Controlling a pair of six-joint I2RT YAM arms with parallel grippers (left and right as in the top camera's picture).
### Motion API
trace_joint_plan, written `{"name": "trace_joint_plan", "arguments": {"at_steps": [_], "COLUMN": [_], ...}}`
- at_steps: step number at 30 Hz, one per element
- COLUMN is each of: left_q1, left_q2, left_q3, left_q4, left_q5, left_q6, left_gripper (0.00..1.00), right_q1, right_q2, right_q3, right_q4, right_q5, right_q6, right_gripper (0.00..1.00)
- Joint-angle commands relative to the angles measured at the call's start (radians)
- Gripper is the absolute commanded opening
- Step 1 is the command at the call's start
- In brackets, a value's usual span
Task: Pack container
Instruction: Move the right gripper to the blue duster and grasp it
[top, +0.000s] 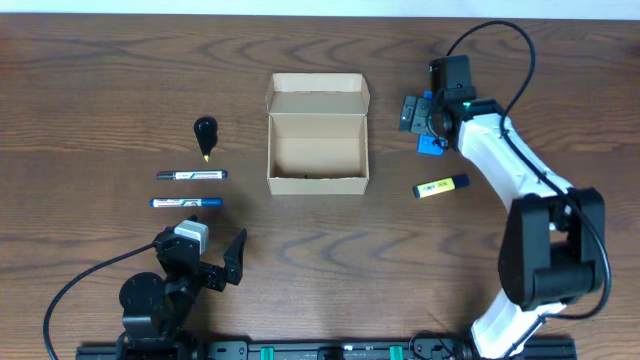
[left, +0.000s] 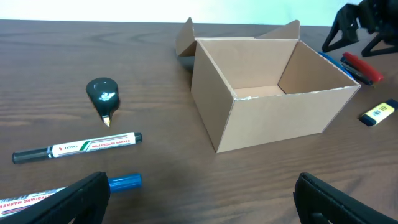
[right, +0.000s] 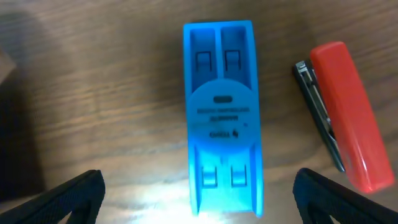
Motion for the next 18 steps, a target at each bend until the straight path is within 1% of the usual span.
{"name": "trace_joint_plan", "arguments": {"at_steps": [1,5,8,14,18], "left_q1": [0.002,0.002,0.002,0.002,0.002], "left_q2": [-0.008,-0.008,-0.008,-0.008,-0.008], "left_q3": [-0.021,-0.021,-0.021,-0.021,-0.021], "left_q4": [-0.003,-0.003,-0.003,-0.003,-0.003], "left_q5": [0.018,0.018,0.018,0.018,0.018], "left_q6": [0.000,0.000,0.000,0.000,0.000], "left_gripper": [0.95,0.95,0.95,0.95,0.95], "right_q1": [-0.021,-0.027,-0.035,-0.050,-0.054], "right_q2": [0.039,0.075,0.094,0.135,0.153], "right_q3": [-0.007,-0.006,-0.006,-0.006,-0.006], "right_q4": [0.030,0.077,0.099,0.107,0.117], "right_q5": [0.010,0.016,0.019,0.009,0.000], "right_q6": [0.037,0.089,0.100,0.084,0.036], "right_gripper": [0.99,0.99,0.99,0.99,0.99]}}
